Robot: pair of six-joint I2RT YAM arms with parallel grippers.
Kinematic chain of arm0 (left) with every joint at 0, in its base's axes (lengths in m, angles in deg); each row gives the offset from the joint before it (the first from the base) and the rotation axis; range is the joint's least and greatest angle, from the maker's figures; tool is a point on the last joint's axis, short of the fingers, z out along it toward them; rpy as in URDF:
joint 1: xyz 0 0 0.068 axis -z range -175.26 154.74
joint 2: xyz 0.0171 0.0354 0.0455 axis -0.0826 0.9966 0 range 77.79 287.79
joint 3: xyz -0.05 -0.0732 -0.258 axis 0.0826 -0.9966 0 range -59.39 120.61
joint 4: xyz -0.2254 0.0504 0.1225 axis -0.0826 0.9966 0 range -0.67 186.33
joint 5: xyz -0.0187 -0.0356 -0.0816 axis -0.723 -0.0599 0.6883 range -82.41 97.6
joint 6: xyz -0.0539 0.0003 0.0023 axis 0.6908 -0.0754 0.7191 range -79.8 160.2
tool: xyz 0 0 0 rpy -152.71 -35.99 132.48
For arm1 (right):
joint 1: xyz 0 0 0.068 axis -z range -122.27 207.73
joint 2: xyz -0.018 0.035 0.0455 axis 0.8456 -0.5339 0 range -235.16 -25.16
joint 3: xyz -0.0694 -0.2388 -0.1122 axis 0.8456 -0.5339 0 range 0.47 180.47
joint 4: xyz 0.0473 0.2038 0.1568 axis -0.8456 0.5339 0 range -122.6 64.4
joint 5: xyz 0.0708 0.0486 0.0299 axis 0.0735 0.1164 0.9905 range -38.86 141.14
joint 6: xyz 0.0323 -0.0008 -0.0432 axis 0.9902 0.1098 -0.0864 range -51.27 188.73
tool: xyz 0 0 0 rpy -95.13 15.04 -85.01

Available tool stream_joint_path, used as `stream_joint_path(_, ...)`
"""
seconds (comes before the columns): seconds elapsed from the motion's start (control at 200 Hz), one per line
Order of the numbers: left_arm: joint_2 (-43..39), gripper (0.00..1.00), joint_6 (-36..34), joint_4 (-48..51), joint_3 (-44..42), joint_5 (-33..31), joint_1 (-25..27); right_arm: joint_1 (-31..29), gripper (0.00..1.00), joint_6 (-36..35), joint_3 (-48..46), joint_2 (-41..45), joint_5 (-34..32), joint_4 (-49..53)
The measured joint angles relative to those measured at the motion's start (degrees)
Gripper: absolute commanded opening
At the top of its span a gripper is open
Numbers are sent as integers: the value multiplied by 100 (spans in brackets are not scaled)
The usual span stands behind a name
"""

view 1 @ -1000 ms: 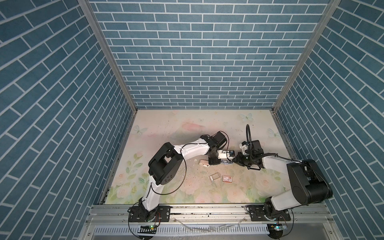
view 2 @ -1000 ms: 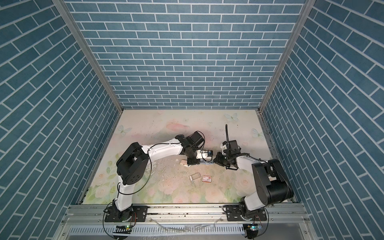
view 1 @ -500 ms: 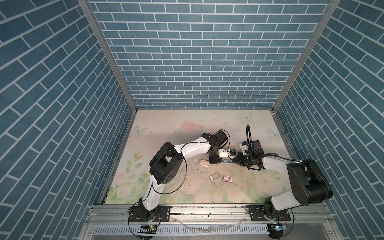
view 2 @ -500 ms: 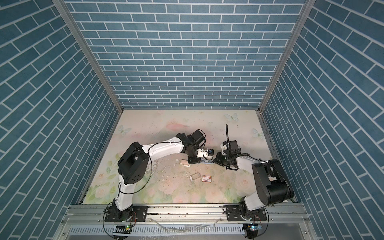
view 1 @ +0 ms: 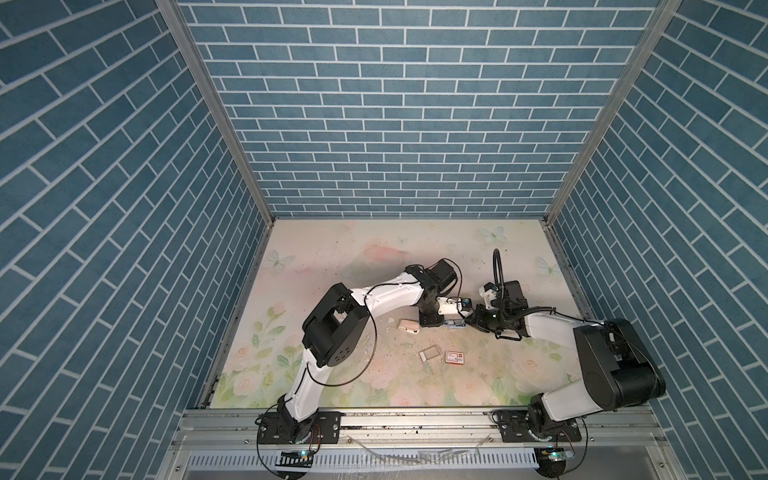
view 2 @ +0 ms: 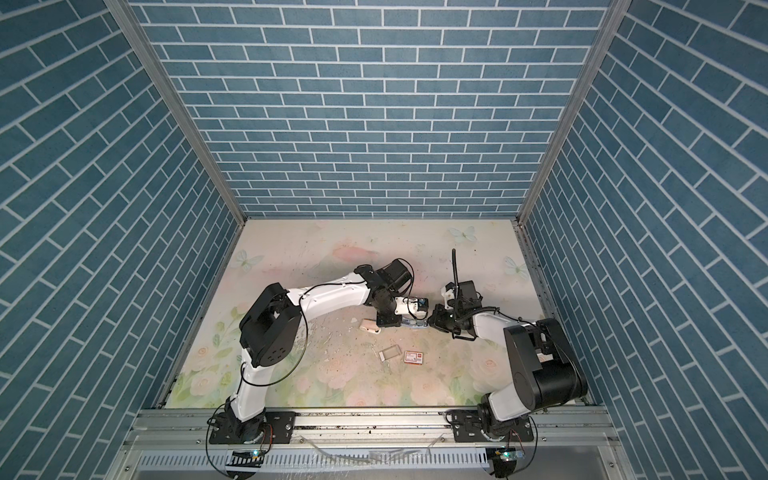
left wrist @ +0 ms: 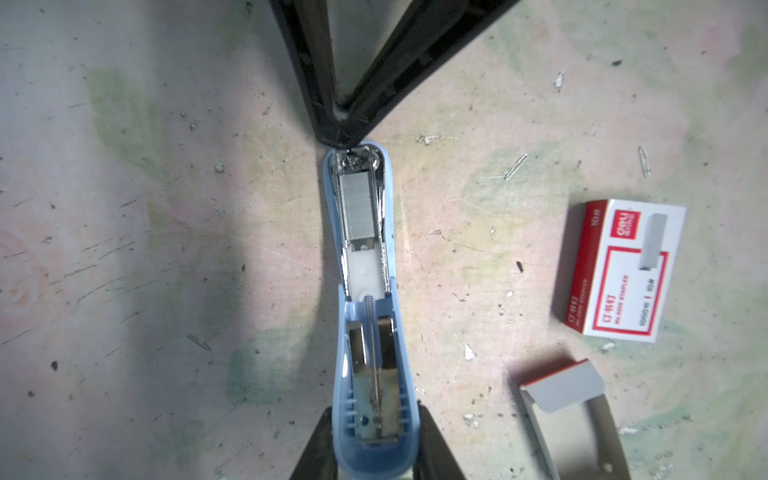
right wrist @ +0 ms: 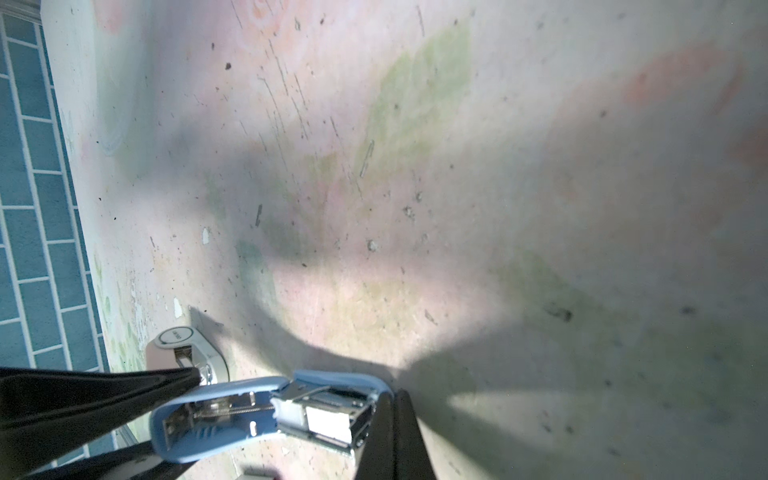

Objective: Load the staples into the stapler
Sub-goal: 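Press the blue stapler's lid closed with the left gripper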

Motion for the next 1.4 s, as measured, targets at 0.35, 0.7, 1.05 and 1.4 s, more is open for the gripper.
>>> stream_joint_path(0.35, 68, 22, 92, 122, 219, 52, 28, 11, 0, 0, -22, 0, 7, -63)
stream_joint_path(0.7, 170, 22, 149, 116, 498, 236, 76, 11, 0, 2, -74, 0, 22, -179)
stream_joint_path(1.05, 358, 22, 188, 0, 734, 345, 114, 9, 0, 22, -234, 44, 94, -450)
stream_joint_path(1.4, 599, 19, 175, 4, 1010, 382, 162, 7, 0, 24, -295, 83, 111, -498)
